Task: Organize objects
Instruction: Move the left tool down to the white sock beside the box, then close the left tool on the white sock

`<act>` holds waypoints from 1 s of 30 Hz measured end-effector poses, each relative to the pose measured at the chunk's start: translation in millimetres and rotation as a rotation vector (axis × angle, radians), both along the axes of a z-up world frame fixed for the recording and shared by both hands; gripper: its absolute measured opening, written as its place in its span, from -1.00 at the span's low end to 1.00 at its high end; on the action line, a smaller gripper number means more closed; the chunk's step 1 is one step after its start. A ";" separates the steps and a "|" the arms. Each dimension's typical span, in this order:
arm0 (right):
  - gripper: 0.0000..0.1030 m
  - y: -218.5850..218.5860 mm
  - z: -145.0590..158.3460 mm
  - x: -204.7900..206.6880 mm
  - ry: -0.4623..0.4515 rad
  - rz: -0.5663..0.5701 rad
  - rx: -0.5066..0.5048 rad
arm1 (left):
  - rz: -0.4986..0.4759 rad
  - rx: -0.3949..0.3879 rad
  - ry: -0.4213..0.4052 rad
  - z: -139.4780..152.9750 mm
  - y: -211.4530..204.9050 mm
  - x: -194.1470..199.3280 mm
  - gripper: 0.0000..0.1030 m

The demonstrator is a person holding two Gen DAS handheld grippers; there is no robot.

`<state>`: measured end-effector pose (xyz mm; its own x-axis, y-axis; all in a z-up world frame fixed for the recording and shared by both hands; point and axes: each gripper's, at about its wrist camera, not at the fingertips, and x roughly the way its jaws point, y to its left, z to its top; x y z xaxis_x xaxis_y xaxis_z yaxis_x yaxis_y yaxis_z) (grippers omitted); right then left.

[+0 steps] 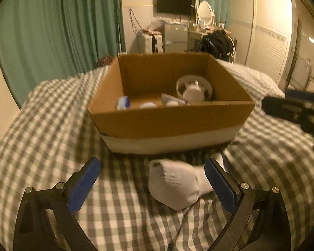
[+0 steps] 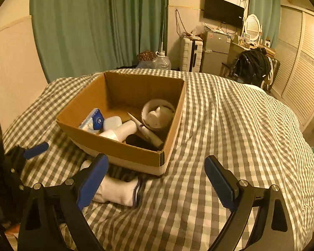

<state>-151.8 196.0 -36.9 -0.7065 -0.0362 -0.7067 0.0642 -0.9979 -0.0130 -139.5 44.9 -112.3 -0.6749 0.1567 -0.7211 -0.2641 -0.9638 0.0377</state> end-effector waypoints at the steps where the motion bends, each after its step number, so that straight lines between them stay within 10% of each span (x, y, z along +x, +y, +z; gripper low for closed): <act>1: 0.81 0.2 -0.1 0.2 0.001 -0.001 0.002 | 0.006 -0.006 -0.005 -3.5 1.0 -1.4 0.99; 30: 0.81 29.5 -8.6 -9.6 -0.068 -0.121 -0.118 | -0.078 0.021 -0.220 -75.7 31.8 -20.9 0.89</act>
